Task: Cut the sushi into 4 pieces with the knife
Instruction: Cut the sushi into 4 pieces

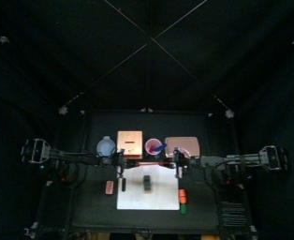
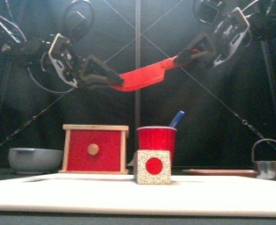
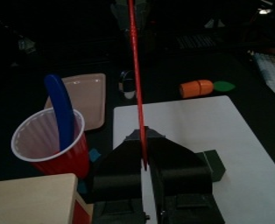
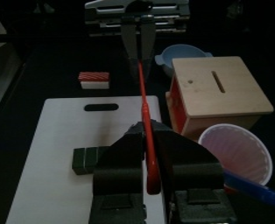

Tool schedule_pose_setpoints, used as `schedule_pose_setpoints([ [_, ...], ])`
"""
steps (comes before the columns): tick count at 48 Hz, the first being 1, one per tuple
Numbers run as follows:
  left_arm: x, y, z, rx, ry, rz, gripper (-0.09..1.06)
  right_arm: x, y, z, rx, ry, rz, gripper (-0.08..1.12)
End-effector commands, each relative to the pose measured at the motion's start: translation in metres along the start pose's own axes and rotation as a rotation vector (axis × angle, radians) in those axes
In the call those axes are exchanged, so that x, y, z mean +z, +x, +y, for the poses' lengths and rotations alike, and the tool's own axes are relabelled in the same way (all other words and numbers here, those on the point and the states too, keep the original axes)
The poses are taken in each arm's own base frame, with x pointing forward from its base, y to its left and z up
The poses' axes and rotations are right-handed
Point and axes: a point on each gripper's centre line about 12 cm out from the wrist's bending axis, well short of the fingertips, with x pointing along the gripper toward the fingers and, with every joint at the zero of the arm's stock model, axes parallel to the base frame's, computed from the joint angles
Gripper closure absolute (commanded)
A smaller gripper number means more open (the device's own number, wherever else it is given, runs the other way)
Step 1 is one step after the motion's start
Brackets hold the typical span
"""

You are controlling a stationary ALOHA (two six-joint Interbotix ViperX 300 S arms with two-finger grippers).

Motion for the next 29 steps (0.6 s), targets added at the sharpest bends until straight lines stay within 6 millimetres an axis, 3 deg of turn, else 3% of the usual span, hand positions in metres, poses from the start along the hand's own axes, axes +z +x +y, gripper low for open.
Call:
schedule_pose_setpoints([
  [1, 0.005, 0.0, 0.0, -0.002, 0.001, -0.02, 0.73, -0.001, 0.005, 0.005, 0.013, 0.013, 0.016, 0.89],
  [8, -0.001, -0.003, -0.003, -0.008, 0.0, -0.007, 0.73, -0.016, 0.014, 0.012, 0.024, 0.033, 0.11, 0.89],
  [19, -0.011, -0.004, -0.023, -0.068, 0.009, 0.024, 0.73, -0.037, 0.027, 0.02, 0.039, 0.047, 0.218, 0.93],
  [29, -0.031, 0.005, -0.032, -0.097, 0.008, 0.089, 0.73, -0.052, 0.035, 0.021, 0.038, 0.058, 0.272, 0.94],
])
